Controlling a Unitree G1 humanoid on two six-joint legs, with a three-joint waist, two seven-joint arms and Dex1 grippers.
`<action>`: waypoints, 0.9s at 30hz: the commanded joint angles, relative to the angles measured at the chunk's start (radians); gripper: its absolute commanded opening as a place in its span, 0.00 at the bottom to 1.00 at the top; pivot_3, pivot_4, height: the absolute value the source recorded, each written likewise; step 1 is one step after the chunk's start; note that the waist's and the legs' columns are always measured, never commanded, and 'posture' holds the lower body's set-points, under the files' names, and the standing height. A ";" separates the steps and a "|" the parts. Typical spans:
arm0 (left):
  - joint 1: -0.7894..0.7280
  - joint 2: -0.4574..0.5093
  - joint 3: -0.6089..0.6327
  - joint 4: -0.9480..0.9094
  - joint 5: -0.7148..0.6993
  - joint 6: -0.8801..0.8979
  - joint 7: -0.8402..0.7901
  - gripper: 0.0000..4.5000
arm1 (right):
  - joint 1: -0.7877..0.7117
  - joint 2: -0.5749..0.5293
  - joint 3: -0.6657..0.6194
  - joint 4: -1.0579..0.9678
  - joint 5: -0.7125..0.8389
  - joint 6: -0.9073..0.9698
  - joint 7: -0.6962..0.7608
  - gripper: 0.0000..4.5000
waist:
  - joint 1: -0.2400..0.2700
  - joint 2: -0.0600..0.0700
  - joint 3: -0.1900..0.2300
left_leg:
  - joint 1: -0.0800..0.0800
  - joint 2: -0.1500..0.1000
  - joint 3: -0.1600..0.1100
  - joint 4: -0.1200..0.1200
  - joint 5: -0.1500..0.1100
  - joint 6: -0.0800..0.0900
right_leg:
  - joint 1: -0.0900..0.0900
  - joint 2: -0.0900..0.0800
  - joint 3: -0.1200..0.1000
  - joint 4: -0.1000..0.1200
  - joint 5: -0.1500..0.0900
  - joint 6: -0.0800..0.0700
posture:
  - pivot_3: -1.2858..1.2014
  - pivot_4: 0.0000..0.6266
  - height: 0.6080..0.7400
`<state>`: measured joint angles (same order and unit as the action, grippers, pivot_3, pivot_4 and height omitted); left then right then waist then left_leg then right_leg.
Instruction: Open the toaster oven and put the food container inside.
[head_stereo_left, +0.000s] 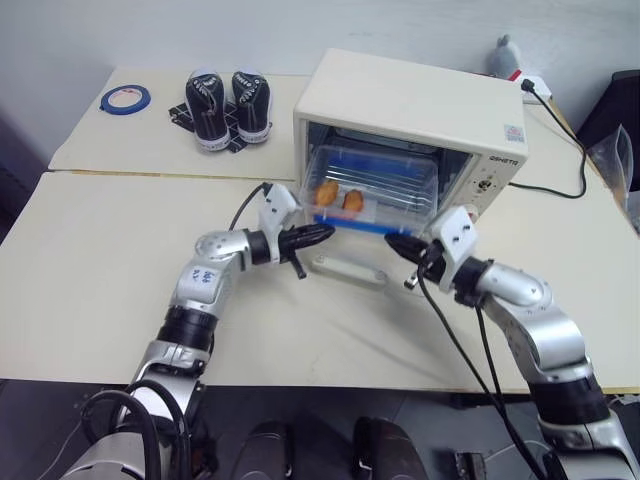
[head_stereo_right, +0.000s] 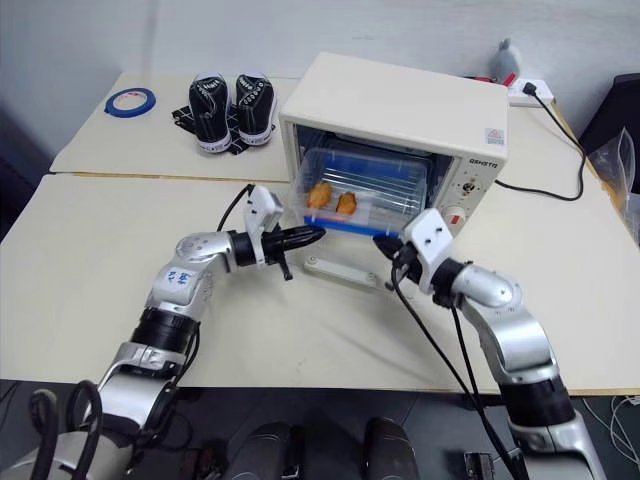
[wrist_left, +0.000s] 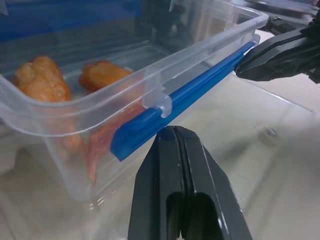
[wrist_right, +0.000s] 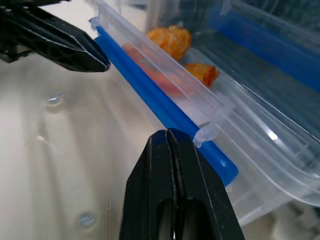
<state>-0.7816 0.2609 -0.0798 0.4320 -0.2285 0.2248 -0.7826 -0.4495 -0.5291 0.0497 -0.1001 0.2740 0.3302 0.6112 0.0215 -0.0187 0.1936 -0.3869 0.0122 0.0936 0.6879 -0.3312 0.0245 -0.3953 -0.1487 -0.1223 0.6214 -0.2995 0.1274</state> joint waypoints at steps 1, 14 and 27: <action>-0.093 -0.067 0.044 0.137 0.035 -0.116 0.140 0.00 | -0.093 0.043 -0.023 0.169 -0.050 -0.145 -0.018 0.01 | -0.001 0.000 0.000 | 0.000 0.000 0.000 0.000 0.000 0.000 | 0.000 0.000 -0.001 0.000 0.000 0.000 | 0.52 0.24 1.00; -0.126 -0.062 0.091 0.218 0.016 -0.211 0.093 0.00 | -0.040 0.012 -0.102 0.148 0.052 -0.183 0.108 0.01 | -0.001 0.000 0.000 | -0.004 0.000 0.000 0.001 0.000 0.000 | 0.000 -0.001 -0.008 -0.001 0.000 0.000 | 0.52 0.24 1.00; 0.389 0.437 0.278 -0.360 -0.276 0.017 -0.387 0.62 | 0.391 -0.215 -0.242 0.092 0.132 -0.160 0.373 0.00 | -0.022 0.002 0.000 | 0.004 0.005 -0.002 -0.002 0.000 -0.001 | 0.003 -0.001 -0.005 -0.001 0.000 0.000 | 0.52 0.24 1.00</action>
<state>-0.4013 0.6842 0.1793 0.1227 -0.4683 0.2315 -1.1351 -0.0400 -0.7534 -0.1929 -0.0105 0.4045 0.2086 0.9637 -0.0007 -0.0170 0.1938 -0.3823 0.0174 0.0918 0.6855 -0.3312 0.0239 -0.3921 -0.1501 -0.1266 0.6205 -0.2995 0.1273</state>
